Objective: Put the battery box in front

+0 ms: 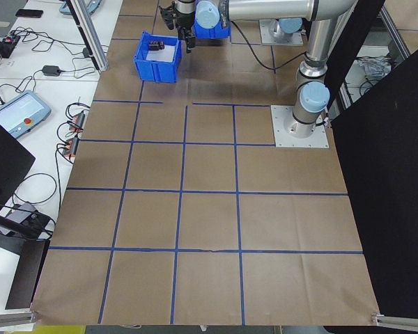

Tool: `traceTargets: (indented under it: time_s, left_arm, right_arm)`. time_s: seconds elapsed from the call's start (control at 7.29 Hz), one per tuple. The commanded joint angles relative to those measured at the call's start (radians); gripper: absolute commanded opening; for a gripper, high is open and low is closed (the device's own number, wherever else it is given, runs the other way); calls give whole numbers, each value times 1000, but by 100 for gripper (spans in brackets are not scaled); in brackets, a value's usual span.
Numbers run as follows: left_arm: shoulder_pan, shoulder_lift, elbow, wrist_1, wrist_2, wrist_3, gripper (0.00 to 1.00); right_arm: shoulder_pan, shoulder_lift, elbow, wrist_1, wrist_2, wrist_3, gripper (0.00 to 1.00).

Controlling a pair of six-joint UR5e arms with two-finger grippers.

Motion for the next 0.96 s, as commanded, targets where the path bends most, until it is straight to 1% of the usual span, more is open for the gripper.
traceTargets:
  time_s: [0.0, 0.14, 0.27, 0.41, 0.55, 0.69, 0.82]
  left_arm:
    - [21, 114, -46, -119, 22, 283, 100]
    - [23, 156, -70, -142, 11, 433, 100]
    - [23, 203, -99, -144, -13, 514, 100]
    - [31, 230, -119, -144, -44, 572, 100]
    - [60, 233, -123, -144, -67, 618, 100]
    - [98, 236, -127, -162, -57, 619, 100]
    - [101, 245, -124, -182, -50, 611, 100]
  right_arm:
    - [164, 50, -2, -17, -9, 185, 0]
    - [234, 84, -7, -47, -12, 279, 0]
    - [309, 122, -8, -90, -39, 351, 0]
    - [379, 159, -11, -119, -73, 420, 0]
    - [457, 205, -34, -139, -76, 488, 0]
    - [524, 253, -71, -147, -96, 537, 0]
    - [581, 314, -111, -147, -114, 595, 0]
